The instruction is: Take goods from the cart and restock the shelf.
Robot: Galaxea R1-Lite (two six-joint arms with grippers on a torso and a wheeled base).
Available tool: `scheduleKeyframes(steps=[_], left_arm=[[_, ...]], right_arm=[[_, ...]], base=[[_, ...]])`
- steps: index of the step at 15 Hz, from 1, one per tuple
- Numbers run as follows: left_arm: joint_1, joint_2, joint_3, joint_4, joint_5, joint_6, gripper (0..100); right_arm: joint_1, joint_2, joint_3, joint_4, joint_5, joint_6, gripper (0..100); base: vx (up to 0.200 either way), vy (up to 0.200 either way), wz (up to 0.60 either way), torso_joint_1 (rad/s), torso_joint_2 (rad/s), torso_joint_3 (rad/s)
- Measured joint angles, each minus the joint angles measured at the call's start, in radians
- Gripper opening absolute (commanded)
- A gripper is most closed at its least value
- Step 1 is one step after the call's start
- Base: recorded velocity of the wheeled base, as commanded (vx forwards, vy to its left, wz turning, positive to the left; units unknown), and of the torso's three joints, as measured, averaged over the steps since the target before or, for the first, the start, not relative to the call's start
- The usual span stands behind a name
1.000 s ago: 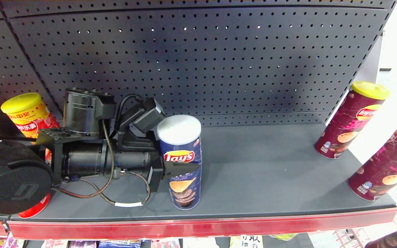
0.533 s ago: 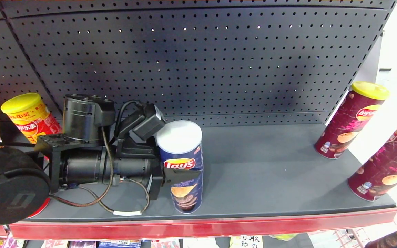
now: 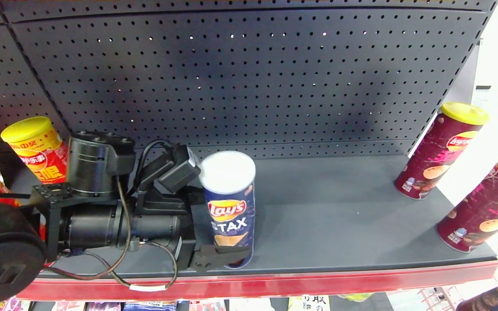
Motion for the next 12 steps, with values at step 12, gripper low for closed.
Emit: scheduleKeyframes(steps=[12], left_arm=[[0.153,-0.34,0.309,0.001,0.056,-0.055,100]], right_arm=[[0.002,0.4,-0.168,-0.203,0.177,-0.03,0]], base=[[0.0,0.0,0.0,0.0,0.0,0.0]])
